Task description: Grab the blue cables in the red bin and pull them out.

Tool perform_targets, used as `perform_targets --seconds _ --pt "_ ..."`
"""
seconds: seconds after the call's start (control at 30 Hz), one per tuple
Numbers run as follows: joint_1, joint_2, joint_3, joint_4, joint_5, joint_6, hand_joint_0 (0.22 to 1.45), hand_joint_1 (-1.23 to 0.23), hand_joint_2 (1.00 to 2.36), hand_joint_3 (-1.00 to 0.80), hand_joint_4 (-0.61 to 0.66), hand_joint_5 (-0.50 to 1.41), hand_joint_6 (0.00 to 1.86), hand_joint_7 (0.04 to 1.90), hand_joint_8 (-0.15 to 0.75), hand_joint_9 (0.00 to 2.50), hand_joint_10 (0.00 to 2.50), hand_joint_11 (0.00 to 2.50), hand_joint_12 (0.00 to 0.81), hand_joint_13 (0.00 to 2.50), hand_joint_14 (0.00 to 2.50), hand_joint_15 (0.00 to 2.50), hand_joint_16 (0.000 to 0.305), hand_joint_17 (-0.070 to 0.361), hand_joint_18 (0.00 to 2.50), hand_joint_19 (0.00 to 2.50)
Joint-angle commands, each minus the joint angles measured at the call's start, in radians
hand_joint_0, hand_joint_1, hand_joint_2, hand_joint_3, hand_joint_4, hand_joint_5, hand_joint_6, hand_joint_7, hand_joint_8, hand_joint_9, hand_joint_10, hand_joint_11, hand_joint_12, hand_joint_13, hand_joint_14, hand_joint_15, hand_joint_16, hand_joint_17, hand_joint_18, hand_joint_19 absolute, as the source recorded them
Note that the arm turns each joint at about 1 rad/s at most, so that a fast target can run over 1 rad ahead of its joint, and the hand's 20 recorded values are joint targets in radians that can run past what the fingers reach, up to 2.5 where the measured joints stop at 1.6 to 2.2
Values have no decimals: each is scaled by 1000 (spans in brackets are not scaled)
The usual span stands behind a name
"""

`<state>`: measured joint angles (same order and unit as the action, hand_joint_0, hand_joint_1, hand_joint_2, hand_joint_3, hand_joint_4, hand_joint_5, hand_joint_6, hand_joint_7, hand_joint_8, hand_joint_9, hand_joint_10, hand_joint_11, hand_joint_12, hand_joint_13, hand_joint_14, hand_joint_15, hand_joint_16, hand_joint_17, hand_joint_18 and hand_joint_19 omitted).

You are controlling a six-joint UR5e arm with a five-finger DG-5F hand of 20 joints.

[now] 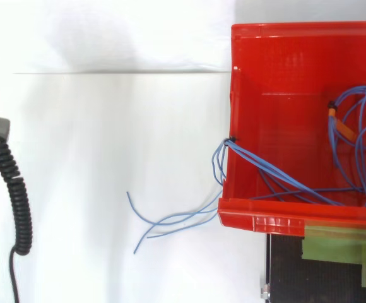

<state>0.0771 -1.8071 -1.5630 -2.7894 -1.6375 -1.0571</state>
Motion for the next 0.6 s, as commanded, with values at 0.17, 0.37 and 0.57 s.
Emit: perform_targets --seconds 0.17,0.37,0.57 --pt "-2 -93 0 -15 -70 -132 673 -826 1000 -1000 107 266 6 175 246 322 2 25 387 103 4 122 64 144 96 316" --pt "-2 -93 0 -33 -90 -235 676 -827 1000 -1000 123 301 7 205 249 341 0 45 386 118 5 132 63 142 105 320" --pt "-2 -95 0 -19 -90 -487 690 -863 1000 -1000 159 415 11 294 256 417 0 59 385 183 4 107 63 141 179 282"
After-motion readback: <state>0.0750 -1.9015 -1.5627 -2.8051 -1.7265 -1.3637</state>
